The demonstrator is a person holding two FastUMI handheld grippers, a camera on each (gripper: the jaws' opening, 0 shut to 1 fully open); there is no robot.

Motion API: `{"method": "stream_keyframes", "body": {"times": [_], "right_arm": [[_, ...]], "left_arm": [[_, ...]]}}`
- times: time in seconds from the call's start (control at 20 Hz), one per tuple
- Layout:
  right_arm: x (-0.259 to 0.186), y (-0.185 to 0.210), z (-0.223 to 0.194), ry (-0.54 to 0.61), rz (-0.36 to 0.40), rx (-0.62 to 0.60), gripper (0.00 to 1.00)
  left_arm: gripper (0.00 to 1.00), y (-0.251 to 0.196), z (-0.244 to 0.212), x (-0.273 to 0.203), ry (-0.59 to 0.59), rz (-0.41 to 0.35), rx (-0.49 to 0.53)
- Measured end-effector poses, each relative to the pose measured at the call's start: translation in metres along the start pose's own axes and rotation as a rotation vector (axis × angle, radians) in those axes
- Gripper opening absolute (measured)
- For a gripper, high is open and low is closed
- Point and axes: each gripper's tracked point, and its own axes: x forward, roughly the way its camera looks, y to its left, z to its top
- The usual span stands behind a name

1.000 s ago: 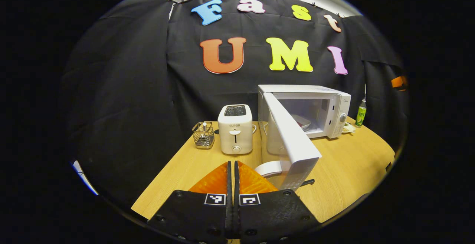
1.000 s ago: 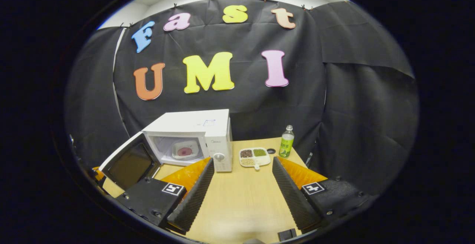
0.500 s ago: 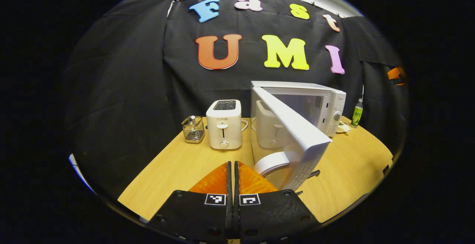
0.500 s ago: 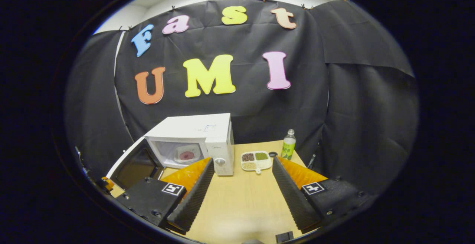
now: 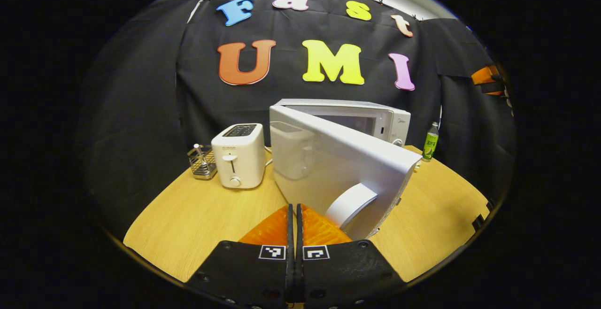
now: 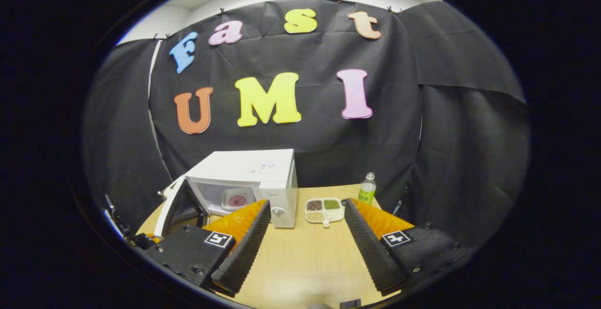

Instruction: Open the microwave oven with the left hand, put the food in, and close the microwave oven.

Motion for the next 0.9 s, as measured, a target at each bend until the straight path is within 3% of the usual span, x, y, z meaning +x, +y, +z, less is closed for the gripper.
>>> {"method": "stream_keyframes", "body": {"times": [0.05, 0.1, 0.2, 0.25, 0.3, 0.35, 0.4, 0.45, 0.5, 0.75, 0.8, 0.85, 0.9], "right_arm": [[-0.001, -0.002, 0.000, 0.003, 0.000, -0.002, 0.91], [-0.001, -0.004, 0.002, 0.003, 0.003, -0.004, 1.00], [-0.001, -0.006, 0.004, 0.007, 0.014, 0.010, 1.00], [-0.001, -0.006, 0.005, 0.011, 0.026, 0.026, 0.91], [0.000, -0.008, 0.007, 0.012, 0.030, 0.031, 1.00], [0.001, -0.013, 0.010, 0.008, 0.025, 0.026, 1.00], [0.001, -0.016, 0.014, 0.005, 0.023, 0.018, 0.91], [0.002, -0.019, 0.015, 0.002, 0.024, 0.012, 0.91], [0.001, -0.022, 0.016, 0.002, 0.026, 0.009, 1.00], [0.003, -0.038, 0.023, 0.005, 0.028, 0.035, 1.00], [0.003, -0.043, 0.024, 0.005, 0.024, 0.038, 0.91], [0.004, -0.046, 0.024, 0.002, 0.020, 0.038, 1.00], [0.005, -0.050, 0.025, -0.002, 0.014, 0.037, 1.00]], "left_arm": [[0.00, -0.009, 0.001, 0.005, -0.003, -0.016, 0.004], [0.00, -0.019, 0.005, 0.011, -0.005, -0.030, 0.014], [0.00, -0.037, 0.011, 0.023, -0.013, -0.049, 0.040], [0.00, -0.044, 0.013, 0.028, -0.017, -0.060, 0.054], [0.00, -0.052, 0.016, 0.035, -0.019, -0.071, 0.064], [0.00, -0.061, 0.020, 0.041, -0.024, -0.084, 0.071], [0.00, -0.070, 0.023, 0.046, -0.028, -0.098, 0.075], [0.00, -0.078, 0.026, 0.052, -0.030, -0.112, 0.080], [0.00, -0.087, 0.028, 0.059, -0.033, -0.121, 0.087], [0.00, -0.123, 0.040, 0.092, -0.046, -0.167, 0.103], [0.00, -0.129, 0.042, 0.099, -0.045, -0.175, 0.107], [0.00, -0.134, 0.044, 0.106, -0.045, -0.178, 0.113], [0.00, -0.139, 0.046, 0.113, -0.047, -0.186, 0.115]]}}
